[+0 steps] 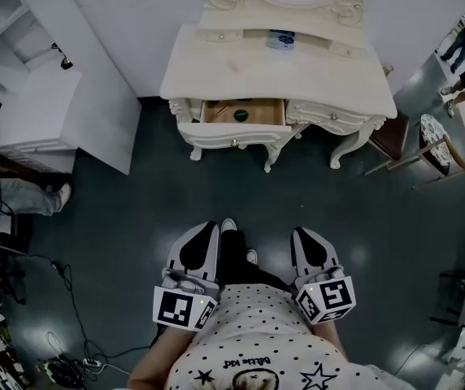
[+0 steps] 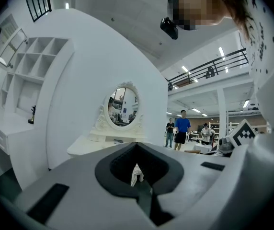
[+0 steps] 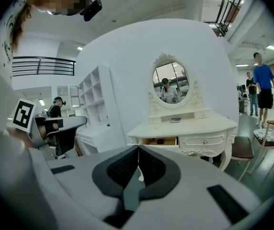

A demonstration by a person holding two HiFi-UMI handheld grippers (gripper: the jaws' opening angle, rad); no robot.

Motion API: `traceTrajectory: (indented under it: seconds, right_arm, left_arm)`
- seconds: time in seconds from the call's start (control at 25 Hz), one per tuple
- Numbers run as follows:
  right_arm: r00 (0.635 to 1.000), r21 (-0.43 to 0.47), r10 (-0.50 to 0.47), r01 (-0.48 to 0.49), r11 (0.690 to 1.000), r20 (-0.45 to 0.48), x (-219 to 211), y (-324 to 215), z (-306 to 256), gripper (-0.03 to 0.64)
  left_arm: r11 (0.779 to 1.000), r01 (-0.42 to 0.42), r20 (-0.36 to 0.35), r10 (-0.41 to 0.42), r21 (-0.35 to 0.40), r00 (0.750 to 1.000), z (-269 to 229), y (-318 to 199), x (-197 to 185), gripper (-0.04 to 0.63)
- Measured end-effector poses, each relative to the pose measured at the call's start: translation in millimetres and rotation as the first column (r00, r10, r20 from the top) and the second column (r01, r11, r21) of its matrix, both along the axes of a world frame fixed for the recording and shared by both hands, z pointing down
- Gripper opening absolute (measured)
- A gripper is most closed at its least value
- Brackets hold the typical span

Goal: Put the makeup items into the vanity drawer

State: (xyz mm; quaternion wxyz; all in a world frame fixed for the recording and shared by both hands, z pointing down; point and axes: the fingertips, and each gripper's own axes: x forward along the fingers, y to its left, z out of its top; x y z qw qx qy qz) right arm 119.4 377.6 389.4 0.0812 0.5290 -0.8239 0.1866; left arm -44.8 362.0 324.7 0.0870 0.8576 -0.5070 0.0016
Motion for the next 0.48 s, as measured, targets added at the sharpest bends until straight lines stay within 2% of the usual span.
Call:
traceTrajectory:
  seconds: [0.48]
  right_arm:
    - [1.000,0.001,0.015,-0.015,1.000,0.019,-29.4,-77.6,-16.8,0.009]
  left_arm:
    - [1.000,-0.028,0.006,0.029,-0.006,1.000,-12.0,-82.5,-25.0,0.009]
